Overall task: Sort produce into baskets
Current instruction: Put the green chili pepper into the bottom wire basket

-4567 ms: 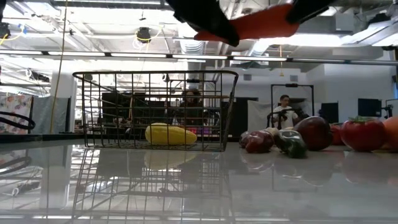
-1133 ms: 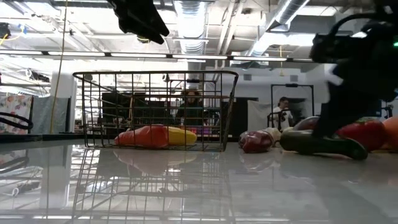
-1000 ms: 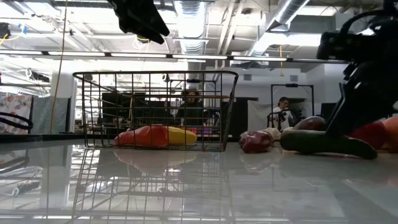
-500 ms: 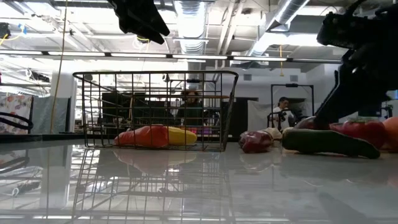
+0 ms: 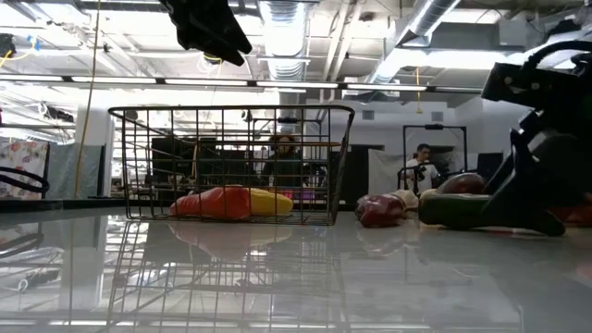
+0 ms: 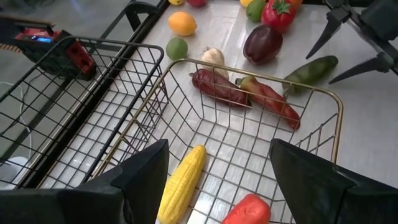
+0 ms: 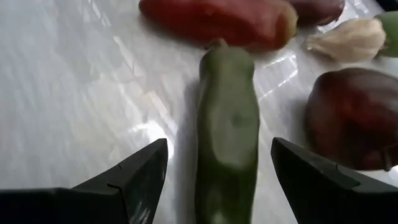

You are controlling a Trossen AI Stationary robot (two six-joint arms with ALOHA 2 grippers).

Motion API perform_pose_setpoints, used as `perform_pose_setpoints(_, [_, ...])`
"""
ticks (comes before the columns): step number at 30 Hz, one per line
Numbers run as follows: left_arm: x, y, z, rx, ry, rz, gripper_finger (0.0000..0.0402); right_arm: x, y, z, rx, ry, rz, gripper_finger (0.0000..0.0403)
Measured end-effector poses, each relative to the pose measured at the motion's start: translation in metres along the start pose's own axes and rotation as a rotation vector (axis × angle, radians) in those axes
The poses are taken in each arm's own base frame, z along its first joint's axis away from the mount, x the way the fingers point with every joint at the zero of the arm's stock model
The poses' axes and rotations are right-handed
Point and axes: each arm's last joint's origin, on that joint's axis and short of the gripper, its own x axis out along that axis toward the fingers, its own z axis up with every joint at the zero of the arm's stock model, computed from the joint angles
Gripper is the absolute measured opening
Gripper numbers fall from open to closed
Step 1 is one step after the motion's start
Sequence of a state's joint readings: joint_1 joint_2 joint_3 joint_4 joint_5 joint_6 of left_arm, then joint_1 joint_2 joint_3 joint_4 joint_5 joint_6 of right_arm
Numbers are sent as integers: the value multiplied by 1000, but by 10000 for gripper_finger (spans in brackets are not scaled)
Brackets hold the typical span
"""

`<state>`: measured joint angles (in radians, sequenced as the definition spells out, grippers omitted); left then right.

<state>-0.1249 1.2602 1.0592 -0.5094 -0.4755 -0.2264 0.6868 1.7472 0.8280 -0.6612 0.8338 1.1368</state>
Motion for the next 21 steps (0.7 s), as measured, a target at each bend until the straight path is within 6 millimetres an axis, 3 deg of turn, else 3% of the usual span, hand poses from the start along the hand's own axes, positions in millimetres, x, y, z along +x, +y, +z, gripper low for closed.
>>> perform_pose_setpoints(10, [0,0,0,-3,-1,-8,268,15,-13,-17,146,-35,120,291])
perform_pose_setpoints(21, [0,0,0,-1,0,-13,268,16,-18,-20,157,-42,132,280])
